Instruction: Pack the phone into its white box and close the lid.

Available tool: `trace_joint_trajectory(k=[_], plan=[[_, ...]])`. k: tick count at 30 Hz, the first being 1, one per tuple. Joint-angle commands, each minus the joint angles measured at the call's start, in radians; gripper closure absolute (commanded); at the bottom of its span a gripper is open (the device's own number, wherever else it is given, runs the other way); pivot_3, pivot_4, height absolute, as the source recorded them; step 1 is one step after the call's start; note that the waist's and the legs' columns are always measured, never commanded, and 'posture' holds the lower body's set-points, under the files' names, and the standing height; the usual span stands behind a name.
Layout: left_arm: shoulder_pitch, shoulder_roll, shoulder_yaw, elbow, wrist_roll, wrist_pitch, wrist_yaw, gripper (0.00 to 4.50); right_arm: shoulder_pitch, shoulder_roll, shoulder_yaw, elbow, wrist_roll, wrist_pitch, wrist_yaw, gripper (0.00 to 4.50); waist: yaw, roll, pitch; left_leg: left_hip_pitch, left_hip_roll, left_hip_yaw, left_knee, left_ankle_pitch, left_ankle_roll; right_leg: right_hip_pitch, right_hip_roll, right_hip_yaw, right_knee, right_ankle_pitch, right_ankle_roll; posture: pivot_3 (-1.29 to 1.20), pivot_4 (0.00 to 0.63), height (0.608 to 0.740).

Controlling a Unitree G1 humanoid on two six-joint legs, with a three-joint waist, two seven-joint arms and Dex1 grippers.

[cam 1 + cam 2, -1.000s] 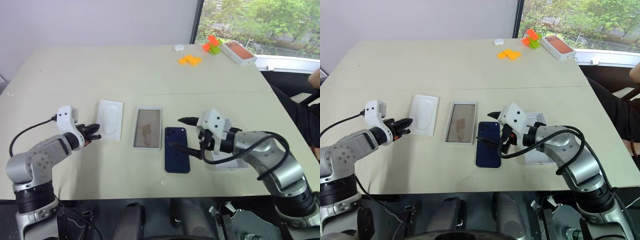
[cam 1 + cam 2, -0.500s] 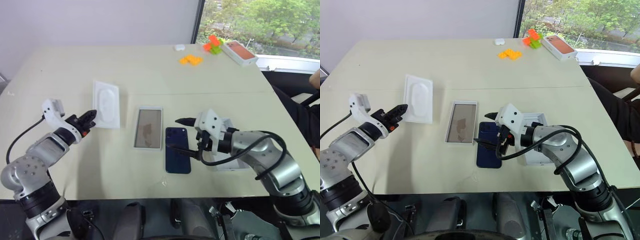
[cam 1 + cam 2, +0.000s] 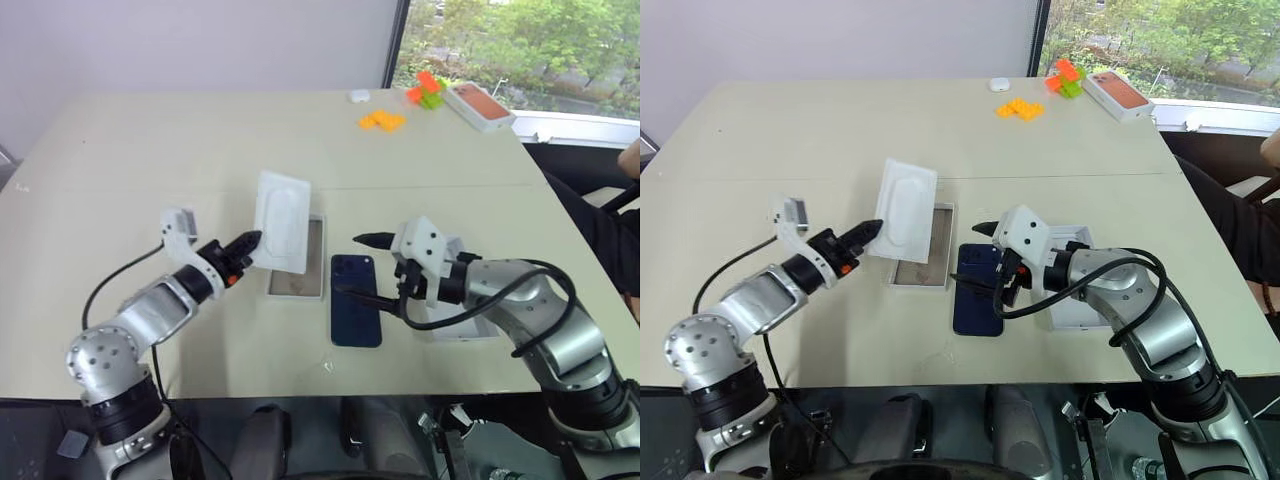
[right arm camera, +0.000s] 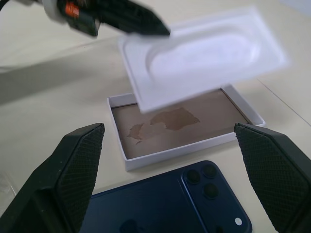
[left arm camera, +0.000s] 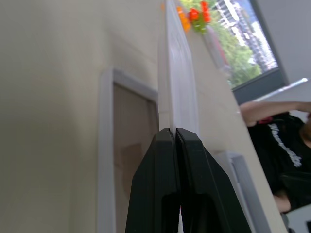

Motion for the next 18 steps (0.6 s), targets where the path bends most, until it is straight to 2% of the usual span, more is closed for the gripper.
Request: trace_joint_trajectory(k=[1, 11, 18], plan=[[0.005, -0.004, -0.028, -0.013, -0.083, -0.045, 0.075, 4.49, 0.002, -0.009, -0.033, -0.025, 0.003, -0.018, -0.003, 0.0, 0.001, 0.0, 0.0, 0.0, 0.0, 0.0, 0.0, 0.0, 0.0, 0.0, 0.0, 0.0, 0.0, 0.0, 0.0, 0.0, 0.15, 0.74], [0.033, 0.097, -0.146, -0.003, -0.154, -0.069, 0.153, 4.49, 0.002, -0.002, -0.028, -0.021, -0.001, -0.026, -0.005, 0.0, 0.0, 0.0, 0.0, 0.0, -0.001, 0.0, 0.0, 0.0, -0.001, 0.0, 0.0, -0.001, 0.0, 0.0, 0.0, 0.0, 0.15, 0.74], [0.046, 0.124, -0.2, -0.001, -0.189, -0.114, 0.182, 4.49, 0.006, 0.005, -0.024, -0.022, -0.003, -0.029, -0.009, 0.0, 0.001, 0.0, 0.0, 0.0, -0.001, 0.0, 0.0, 0.0, -0.001, 0.001, 0.0, -0.001, -0.001, -0.001, -0.002, 0.0, 0.15, 0.74]])
